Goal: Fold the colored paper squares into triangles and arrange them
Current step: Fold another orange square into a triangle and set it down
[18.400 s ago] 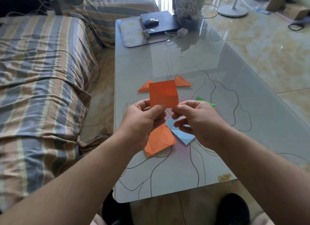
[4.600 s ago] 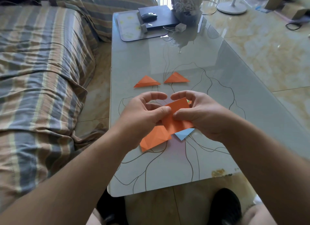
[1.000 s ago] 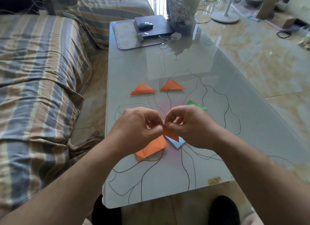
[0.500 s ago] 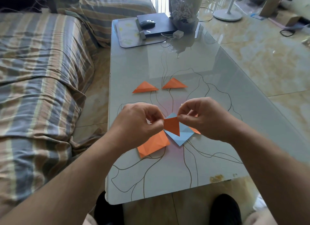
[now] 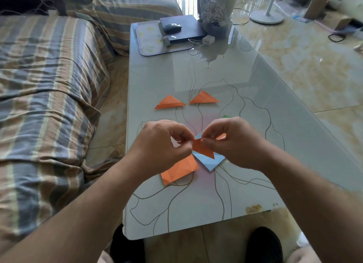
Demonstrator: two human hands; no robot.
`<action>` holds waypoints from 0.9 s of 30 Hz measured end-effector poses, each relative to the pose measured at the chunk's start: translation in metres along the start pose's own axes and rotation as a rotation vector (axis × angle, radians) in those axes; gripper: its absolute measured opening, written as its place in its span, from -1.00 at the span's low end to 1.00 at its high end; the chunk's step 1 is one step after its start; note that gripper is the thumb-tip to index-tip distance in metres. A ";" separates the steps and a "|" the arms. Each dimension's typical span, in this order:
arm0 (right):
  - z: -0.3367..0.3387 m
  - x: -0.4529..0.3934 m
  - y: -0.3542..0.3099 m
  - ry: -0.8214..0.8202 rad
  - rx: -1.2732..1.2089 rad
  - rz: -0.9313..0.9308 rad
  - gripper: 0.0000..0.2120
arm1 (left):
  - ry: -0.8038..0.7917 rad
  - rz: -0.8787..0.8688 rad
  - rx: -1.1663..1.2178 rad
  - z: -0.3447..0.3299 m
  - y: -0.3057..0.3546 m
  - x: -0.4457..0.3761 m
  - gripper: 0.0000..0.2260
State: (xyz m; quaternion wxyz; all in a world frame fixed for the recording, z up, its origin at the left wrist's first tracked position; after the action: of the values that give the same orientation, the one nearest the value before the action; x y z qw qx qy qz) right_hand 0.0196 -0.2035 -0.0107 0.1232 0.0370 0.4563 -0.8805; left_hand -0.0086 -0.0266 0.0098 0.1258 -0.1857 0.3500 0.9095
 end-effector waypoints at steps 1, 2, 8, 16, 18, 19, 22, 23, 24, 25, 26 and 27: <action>0.000 0.000 -0.003 0.002 -0.016 0.031 -0.66 | -0.008 0.014 0.022 -0.001 0.001 0.000 -0.93; -0.001 0.001 -0.005 0.005 -0.027 0.065 -0.69 | -0.019 0.030 0.041 -0.002 0.001 0.001 -0.93; 0.001 0.001 -0.011 0.043 -0.082 0.126 -0.85 | -0.021 0.123 0.111 -0.002 -0.002 -0.002 -0.91; 0.005 -0.001 -0.005 0.061 -0.111 0.103 -0.89 | -0.068 0.134 0.072 0.004 -0.010 -0.004 -0.94; 0.005 -0.002 -0.005 0.063 -0.116 0.106 -0.89 | -0.049 0.137 0.062 0.007 -0.013 -0.005 -0.96; 0.006 -0.003 -0.005 0.068 -0.123 0.106 -0.88 | -0.039 0.142 0.055 0.008 -0.015 -0.005 -0.96; 0.007 -0.004 -0.004 0.074 -0.146 0.104 -0.83 | -0.029 0.156 0.049 0.011 -0.021 -0.007 -0.94; 0.007 -0.004 -0.004 0.071 -0.155 0.099 -0.83 | -0.029 0.157 0.051 0.011 -0.021 -0.007 -0.94; 0.006 -0.004 -0.003 0.066 -0.168 0.086 -0.84 | -0.025 0.162 0.063 0.011 -0.021 -0.007 -0.93; 0.006 -0.005 -0.003 0.064 -0.187 0.072 -0.86 | -0.017 0.178 0.091 0.012 -0.021 -0.007 -0.93; 0.007 -0.005 -0.002 0.061 -0.212 0.059 -0.87 | -0.008 0.209 0.142 0.012 -0.021 -0.007 -0.94; 0.007 -0.004 -0.002 0.063 -0.244 0.050 -0.88 | 0.000 0.250 0.211 0.012 -0.022 -0.006 -0.95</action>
State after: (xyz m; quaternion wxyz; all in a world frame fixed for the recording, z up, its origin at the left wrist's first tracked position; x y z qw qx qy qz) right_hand 0.0236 -0.2074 -0.0036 0.1343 0.0605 0.5625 -0.8136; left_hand 0.0016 -0.0030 0.0081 0.0304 -0.1263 0.4640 0.8762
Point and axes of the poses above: each hand's wrist, its own x-axis away from the middle knuckle, its own z-axis out of the back of the hand, y = z × x, the point moved 6 cm from there along -x, towards the middle knuckle, and after that the axes turned 15 degrees about y, right-handed, at the moved point
